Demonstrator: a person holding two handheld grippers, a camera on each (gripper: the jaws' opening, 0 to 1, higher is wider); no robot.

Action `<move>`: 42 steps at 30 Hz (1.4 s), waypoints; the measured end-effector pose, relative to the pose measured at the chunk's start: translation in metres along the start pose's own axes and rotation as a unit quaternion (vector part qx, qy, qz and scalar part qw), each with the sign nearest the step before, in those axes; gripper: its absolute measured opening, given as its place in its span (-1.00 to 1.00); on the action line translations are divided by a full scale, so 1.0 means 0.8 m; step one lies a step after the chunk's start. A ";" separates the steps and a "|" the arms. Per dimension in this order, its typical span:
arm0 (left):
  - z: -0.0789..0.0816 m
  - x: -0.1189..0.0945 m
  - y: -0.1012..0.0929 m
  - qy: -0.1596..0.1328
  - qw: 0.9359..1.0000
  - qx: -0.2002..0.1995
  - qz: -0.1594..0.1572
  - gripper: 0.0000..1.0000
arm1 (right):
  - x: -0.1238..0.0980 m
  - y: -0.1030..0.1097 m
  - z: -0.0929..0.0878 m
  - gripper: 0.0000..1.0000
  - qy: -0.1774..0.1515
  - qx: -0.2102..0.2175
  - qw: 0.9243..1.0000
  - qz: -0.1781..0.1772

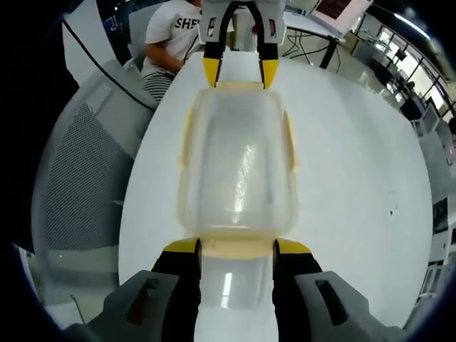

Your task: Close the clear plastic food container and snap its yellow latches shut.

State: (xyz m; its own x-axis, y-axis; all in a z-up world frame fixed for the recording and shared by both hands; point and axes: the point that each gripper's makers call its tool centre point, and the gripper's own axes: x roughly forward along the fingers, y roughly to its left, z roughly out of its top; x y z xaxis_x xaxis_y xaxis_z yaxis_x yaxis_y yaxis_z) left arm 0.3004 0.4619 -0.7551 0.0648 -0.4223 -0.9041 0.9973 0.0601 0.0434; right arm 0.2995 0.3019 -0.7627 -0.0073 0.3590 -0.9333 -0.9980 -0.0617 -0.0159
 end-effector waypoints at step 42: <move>0.125 0.075 -0.002 0.007 1.000 0.010 -0.003 -0.34 | -0.040 0.010 -0.139 -0.28 0.014 0.005 1.000 -0.001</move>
State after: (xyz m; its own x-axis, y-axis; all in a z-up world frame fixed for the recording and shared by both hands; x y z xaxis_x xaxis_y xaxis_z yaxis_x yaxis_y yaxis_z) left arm 0.3064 0.3462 -0.7668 0.0588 -0.4091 -0.9106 0.9981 0.0401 0.0464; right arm 0.2990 0.1862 -0.7726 -0.0040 0.3320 -0.9433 -0.9986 -0.0511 -0.0138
